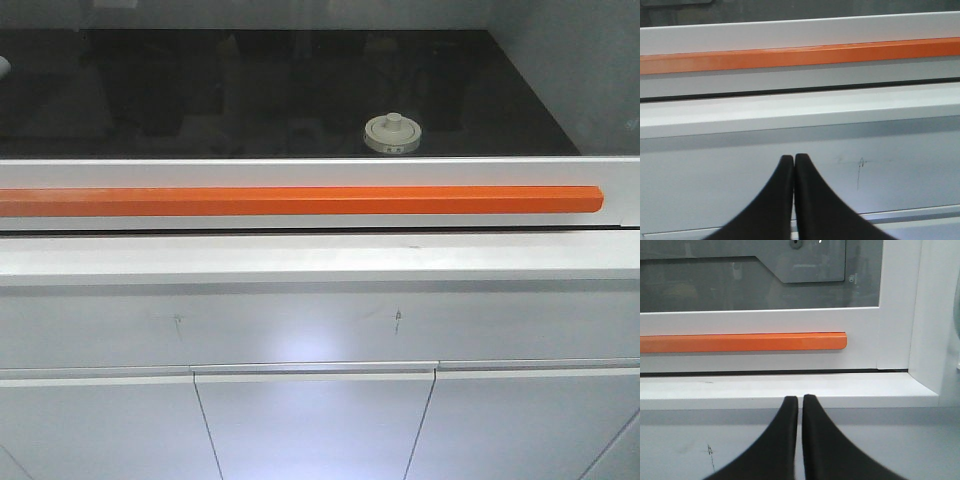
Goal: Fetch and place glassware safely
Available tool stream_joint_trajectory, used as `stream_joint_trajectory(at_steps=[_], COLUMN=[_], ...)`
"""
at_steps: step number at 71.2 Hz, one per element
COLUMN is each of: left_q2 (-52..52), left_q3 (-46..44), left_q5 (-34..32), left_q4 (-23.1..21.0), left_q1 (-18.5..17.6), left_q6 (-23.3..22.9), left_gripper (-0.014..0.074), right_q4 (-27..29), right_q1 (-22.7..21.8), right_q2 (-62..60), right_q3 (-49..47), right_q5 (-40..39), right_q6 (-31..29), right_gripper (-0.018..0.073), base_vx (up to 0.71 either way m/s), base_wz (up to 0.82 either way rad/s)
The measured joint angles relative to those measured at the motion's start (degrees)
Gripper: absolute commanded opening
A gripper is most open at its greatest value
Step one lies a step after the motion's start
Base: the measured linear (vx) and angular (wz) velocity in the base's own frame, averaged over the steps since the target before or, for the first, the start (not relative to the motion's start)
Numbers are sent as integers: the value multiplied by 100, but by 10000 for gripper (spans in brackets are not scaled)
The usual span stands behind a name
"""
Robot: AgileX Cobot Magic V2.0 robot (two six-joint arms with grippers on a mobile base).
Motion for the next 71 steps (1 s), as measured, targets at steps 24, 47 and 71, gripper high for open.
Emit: stream_joint_trajectory(at_steps=[24,47,71], left_q2=[0,0,0], left_q3=[0,0,0], left_q5=[0,0,0], left_q4=[0,0,0], left_q1=[0,0,0], left_q6=[0,0,0], left_gripper=[-7,-7,-7], right_q4=[0,0,0], right_q1=[0,0,0], right_q2=[0,0,0], right_q3=[0,0,0], right_q5=[0,0,0], right_q6=[0,0,0], right_gripper=[-1,-1,-1], base_vx=[0,0,0], base_wz=[0,0,0])
